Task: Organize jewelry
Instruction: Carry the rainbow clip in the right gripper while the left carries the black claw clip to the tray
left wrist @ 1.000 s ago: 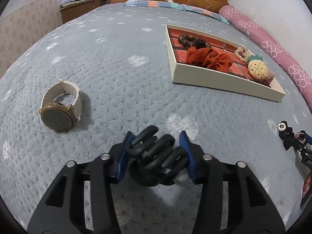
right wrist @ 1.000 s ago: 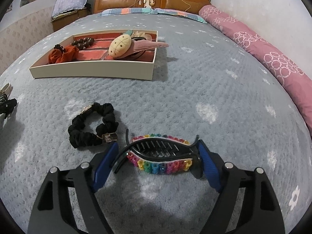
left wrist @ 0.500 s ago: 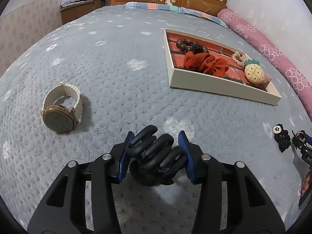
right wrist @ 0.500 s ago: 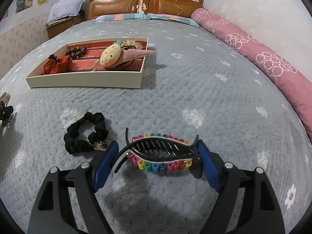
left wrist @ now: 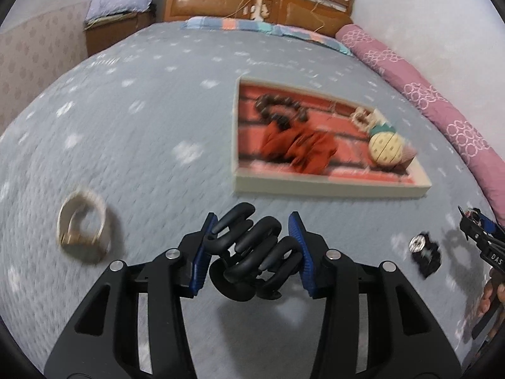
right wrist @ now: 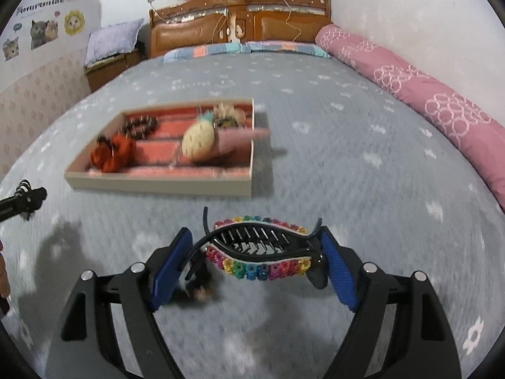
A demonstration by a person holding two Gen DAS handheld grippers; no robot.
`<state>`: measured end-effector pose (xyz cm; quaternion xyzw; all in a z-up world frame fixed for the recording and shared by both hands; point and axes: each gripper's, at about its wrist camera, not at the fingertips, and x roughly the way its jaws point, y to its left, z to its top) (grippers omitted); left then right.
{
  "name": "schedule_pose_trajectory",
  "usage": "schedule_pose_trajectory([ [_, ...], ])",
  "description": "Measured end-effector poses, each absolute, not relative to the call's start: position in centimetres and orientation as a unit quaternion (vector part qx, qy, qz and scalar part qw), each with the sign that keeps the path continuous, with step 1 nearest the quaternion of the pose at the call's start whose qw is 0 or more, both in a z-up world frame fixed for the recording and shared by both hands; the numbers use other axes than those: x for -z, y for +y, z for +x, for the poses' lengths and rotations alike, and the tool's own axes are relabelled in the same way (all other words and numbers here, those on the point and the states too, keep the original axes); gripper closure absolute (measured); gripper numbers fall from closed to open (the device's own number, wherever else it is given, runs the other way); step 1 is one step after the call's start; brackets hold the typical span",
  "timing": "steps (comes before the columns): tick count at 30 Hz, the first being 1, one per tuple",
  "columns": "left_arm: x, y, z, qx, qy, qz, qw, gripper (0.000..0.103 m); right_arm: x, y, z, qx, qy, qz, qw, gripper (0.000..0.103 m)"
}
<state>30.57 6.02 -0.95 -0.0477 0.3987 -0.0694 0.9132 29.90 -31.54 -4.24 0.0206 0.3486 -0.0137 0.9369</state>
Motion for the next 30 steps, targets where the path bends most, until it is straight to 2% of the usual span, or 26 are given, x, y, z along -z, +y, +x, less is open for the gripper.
schedule_pose_trajectory([
  [7, -1.5, 2.3, 37.4, 0.083, 0.383, -0.035, 0.919, 0.058, 1.7, -29.3, 37.4, -0.004, 0.323, 0.025, 0.946, 0.024],
  [13, -2.0, 0.1, 44.5, 0.086, 0.387, -0.032, 0.917, 0.058, 1.9, -27.4, 45.2, -0.016, 0.337, 0.035, 0.941, 0.024],
  [20, 0.4, -0.4, 51.8, 0.072, 0.428, -0.027, 0.9, 0.058, 4.1, -25.9, 51.7, -0.01, 0.359, 0.037, 0.932, 0.024],
  [30, 3.6, -2.1, 55.3, 0.065, 0.47, -0.008, 0.88, 0.058, 7.1, -25.3, 56.5, 0.014, 0.414, 0.027, 0.91, 0.024],
])
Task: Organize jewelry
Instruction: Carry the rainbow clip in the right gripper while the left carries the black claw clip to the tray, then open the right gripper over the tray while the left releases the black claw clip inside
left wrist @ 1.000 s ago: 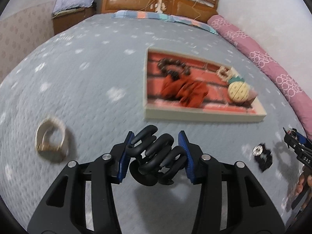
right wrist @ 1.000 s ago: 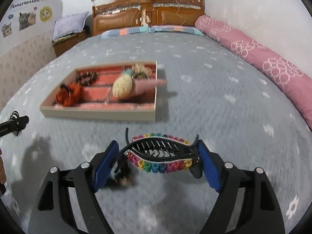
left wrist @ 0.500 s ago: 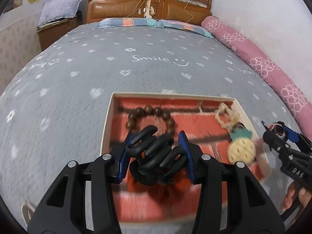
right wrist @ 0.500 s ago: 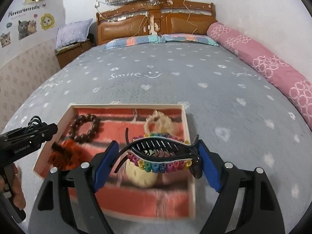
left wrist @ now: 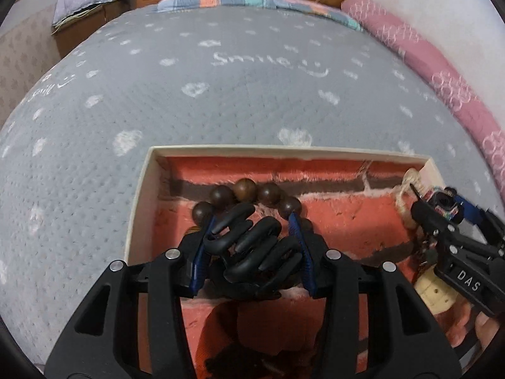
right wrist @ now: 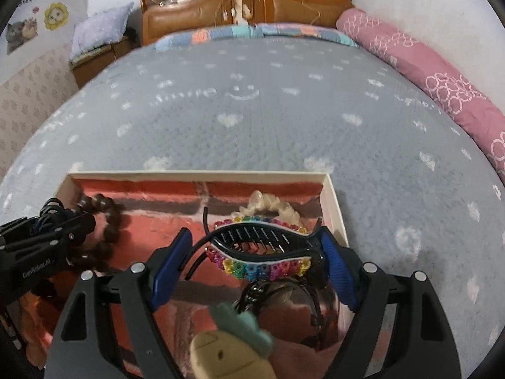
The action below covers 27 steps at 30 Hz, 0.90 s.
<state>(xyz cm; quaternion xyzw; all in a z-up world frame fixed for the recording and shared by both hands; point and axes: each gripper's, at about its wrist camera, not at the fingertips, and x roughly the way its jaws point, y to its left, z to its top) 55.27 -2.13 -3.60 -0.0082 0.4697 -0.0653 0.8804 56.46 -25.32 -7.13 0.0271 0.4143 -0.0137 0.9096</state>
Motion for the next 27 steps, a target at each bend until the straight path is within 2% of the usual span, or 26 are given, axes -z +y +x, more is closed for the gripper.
schedule_pose_trajectory([
  [9, 4.6, -2.1, 55.9, 0.068, 0.489, -0.011, 0.869, 0.058, 8.1, -25.3, 57.4, 0.014, 0.45, 0.024, 0.893, 0.024],
  [12, 4.7, -2.4, 55.8, 0.063, 0.491, 0.003, 0.869, 0.058, 9.4, -25.4, 58.3, 0.012, 0.489, 0.023, 0.872, 0.024],
  [16, 4.5, -2.0, 55.7, 0.059, 0.496, 0.005, 0.866, 0.057, 8.6, -26.0, 57.7, 0.016, 0.473, 0.028, 0.88, 0.021],
  [19, 3.7, -1.3, 55.1, 0.054, 0.494, 0.004, 0.868, 0.046, 8.0, -26.6, 57.0, -0.003, 0.467, 0.054, 0.883, 0.019],
  [21, 2.9, -0.7, 54.3, 0.049, 0.487, -0.001, 0.872, 0.026, 7.4, -27.0, 56.1, -0.013, 0.459, 0.073, 0.885, 0.018],
  [27, -0.7, 1.3, 49.5, 0.036, 0.44, 0.009, 0.897, 0.015, 4.8, -26.1, 51.6, -0.03, 0.416, 0.06, 0.907, 0.018],
])
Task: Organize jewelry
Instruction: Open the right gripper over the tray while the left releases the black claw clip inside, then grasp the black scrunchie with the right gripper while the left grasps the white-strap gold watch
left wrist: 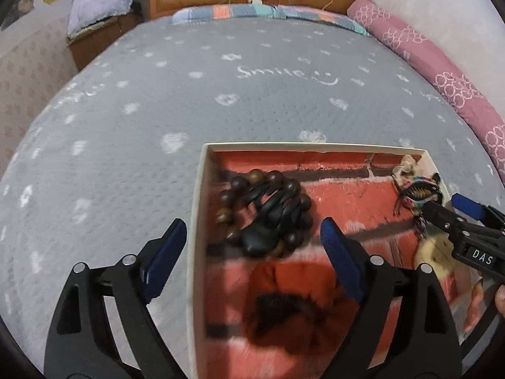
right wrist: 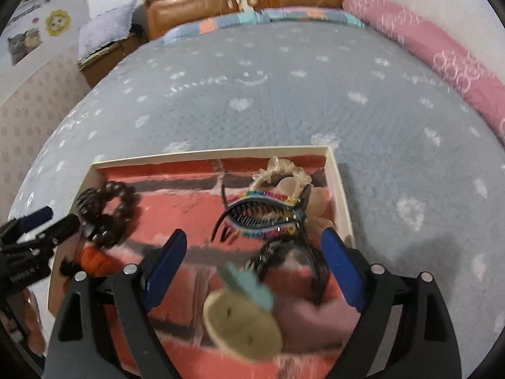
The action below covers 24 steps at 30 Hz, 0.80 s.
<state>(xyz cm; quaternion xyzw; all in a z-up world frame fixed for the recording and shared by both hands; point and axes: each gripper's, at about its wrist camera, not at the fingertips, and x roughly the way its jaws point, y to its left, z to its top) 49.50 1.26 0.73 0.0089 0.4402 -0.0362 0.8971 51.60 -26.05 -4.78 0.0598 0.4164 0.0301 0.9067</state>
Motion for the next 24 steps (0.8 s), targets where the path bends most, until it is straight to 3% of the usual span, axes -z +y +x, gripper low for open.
schedule_pose_trajectory([
  [3, -2.6, 2.4, 46.1, 0.039, 0.412, 0.009, 0.91, 0.006, 3.6, -26.3, 48.5, -0.021, 0.392, 0.065, 0.917, 0.018],
  [6, -3.6, 3.8, 42.7, 0.061, 0.406, -0.01, 0.912, 0.005, 2.8, -26.1, 44.7, -0.011, 0.363, 0.06, 0.93, 0.01],
  [17, -2.5, 8.1, 30.3, 0.04, 0.38, -0.007, 0.924, 0.005, 2.5, -25.1, 33.6, 0.007, 0.305, 0.023, 0.952, 0.01],
  [24, -2.2, 10.1, 27.3, -0.005, 0.356, 0.023, 0.934, 0.005, 3.4, -25.5, 29.2, 0.032, 0.289, 0.002, 0.957, 0.01],
])
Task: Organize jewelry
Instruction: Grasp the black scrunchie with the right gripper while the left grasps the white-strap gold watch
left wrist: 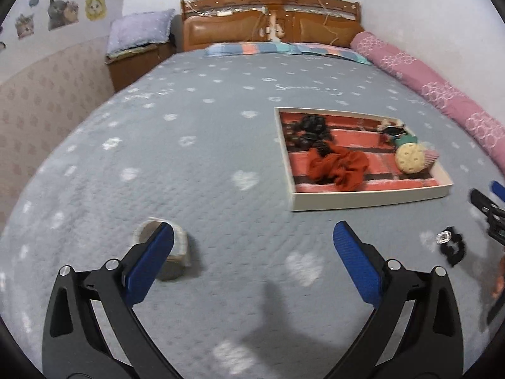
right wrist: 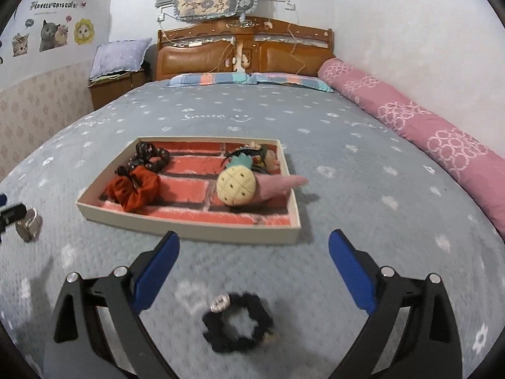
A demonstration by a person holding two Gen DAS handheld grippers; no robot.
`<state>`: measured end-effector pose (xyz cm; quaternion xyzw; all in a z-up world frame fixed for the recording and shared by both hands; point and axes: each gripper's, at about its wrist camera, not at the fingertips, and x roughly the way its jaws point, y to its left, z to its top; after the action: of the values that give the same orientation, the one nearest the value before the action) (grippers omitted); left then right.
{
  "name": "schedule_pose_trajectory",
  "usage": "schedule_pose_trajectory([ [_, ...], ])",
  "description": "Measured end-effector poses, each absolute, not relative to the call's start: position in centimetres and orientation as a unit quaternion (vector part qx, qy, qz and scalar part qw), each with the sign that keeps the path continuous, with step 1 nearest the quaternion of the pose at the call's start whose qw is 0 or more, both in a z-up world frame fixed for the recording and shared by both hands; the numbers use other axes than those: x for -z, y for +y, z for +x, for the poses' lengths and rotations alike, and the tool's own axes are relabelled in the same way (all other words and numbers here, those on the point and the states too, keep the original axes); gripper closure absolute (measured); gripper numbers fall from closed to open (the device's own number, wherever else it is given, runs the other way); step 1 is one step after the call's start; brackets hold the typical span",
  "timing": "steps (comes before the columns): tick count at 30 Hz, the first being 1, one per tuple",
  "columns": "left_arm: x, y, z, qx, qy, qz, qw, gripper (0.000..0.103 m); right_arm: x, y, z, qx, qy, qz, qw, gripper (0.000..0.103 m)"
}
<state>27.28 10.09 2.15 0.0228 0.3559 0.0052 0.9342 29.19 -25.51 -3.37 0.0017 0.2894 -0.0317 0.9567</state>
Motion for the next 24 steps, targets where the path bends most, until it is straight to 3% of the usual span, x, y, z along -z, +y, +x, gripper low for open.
schedule_pose_trajectory([
  [5, -1.7, 12.7, 26.4, -0.014, 0.342, 0.007, 0.94, 0.005, 5.1, -26.2, 28.4, 0.05, 0.309, -0.007, 0.95, 0.01],
  [24, 4.2, 19.1, 29.3, -0.026, 0.408, -0.05, 0.911, 0.005, 9.3, -26.8, 29.8, 0.076, 0.372, 0.007, 0.925, 0.01],
])
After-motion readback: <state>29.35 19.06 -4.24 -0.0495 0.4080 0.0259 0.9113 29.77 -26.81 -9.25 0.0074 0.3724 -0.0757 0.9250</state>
